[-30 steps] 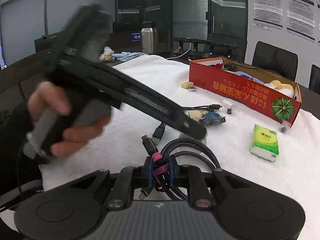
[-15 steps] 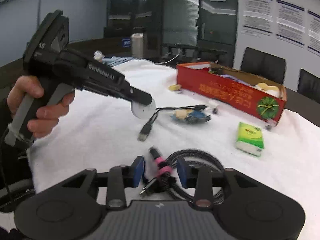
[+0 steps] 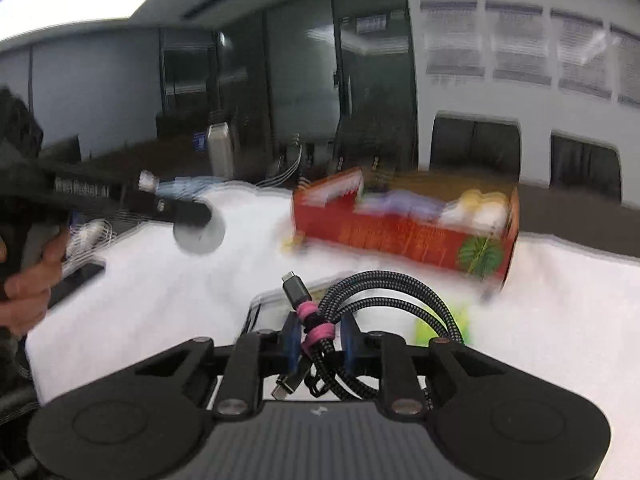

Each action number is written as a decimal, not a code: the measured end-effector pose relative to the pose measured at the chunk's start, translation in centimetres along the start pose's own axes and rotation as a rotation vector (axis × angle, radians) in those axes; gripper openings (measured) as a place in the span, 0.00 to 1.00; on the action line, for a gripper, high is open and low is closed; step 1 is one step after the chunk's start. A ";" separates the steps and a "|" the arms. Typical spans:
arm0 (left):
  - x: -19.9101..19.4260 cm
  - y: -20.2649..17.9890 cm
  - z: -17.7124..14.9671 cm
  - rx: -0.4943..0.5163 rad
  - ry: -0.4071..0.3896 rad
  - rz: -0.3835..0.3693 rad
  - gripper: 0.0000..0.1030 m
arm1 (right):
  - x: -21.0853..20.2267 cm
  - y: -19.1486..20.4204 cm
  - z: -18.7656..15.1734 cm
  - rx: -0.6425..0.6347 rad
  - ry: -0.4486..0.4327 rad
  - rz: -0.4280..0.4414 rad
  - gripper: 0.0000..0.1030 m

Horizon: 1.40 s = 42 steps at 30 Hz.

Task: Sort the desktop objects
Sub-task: 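Lift both held cables and carry them toward the cardboard box, then lower both cables into the cardboard box and open both tools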

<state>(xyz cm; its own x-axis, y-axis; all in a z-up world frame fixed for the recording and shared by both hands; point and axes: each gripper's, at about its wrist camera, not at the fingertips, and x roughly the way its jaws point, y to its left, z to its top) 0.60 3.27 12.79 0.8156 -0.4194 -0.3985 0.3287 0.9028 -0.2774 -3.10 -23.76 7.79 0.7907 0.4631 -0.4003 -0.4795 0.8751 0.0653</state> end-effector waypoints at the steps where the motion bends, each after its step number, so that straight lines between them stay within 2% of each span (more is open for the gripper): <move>1: 1.0 0.1 1.2 0.003 -0.002 0.007 0.09 | 0.0 -0.7 1.4 -0.006 -0.027 -0.022 0.19; 3: 3.1 0.4 3.4 -0.006 -0.006 0.023 0.09 | 0.5 -2.5 4.3 0.008 -0.082 -0.048 0.19; 6: 7.2 0.9 6.9 -0.027 -0.014 0.039 0.09 | 3.4 -5.7 8.4 0.051 -0.115 -0.076 0.19; 9: 11.3 1.8 9.3 -0.060 0.000 0.058 0.09 | 8.1 -8.6 11.7 0.080 -0.075 -0.113 0.19; 12: 16.1 3.4 11.0 -0.109 0.051 0.070 0.09 | 13.5 -10.8 13.8 0.089 -0.015 -0.154 0.19; 15: 21.0 5.4 11.8 -0.141 0.096 0.117 0.09 | 18.8 -12.3 14.8 0.089 0.057 -0.167 0.19; 21: 28.9 9.0 11.7 -0.175 0.194 0.154 0.09 | 28.0 -13.5 14.6 0.061 0.216 -0.210 0.19; 29: 34.2 10.7 12.2 -0.153 0.213 0.241 0.10 | 33.7 -14.8 12.8 0.050 0.317 -0.220 0.21; 31: 35.2 10.9 12.2 -0.129 0.242 0.258 0.14 | 34.8 -14.5 12.8 0.024 0.359 -0.233 0.21; 33: 35.4 10.8 12.2 -0.109 0.253 0.264 0.29 | 35.1 -14.3 13.1 0.012 0.376 -0.246 0.25; 34: 35.3 10.8 12.3 -0.096 0.248 0.256 0.32 | 34.9 -14.2 13.5 0.008 0.366 -0.241 0.27; 35: 35.0 10.7 12.4 -0.086 0.243 0.261 0.40 | 34.4 -14.2 13.9 0.010 0.352 -0.232 0.32; 37: 34.3 10.5 12.7 -0.072 0.234 0.294 0.44 | 33.3 -14.5 15.1 0.031 0.328 -0.214 0.38; 39: 33.5 10.6 13.1 -0.084 0.247 0.320 0.59 | 32.3 -15.0 16.3 0.064 0.321 -0.196 0.42; 40: 33.1 10.5 13.4 -0.093 0.259 0.329 0.63 | 31.8 -15.2 16.7 0.082 0.322 -0.198 0.43; 42: 32.1 10.1 13.7 -0.096 0.281 0.345 0.81 | 30.8 -15.6 17.2 0.122 0.339 -0.214 0.50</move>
<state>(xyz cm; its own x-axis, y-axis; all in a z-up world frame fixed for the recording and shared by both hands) 36.60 0.29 9.17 0.7048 -0.1167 -0.6998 0.0039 0.9870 -0.1607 35.25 -20.76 10.18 0.6877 0.2144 -0.6936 -0.2535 0.9662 0.0473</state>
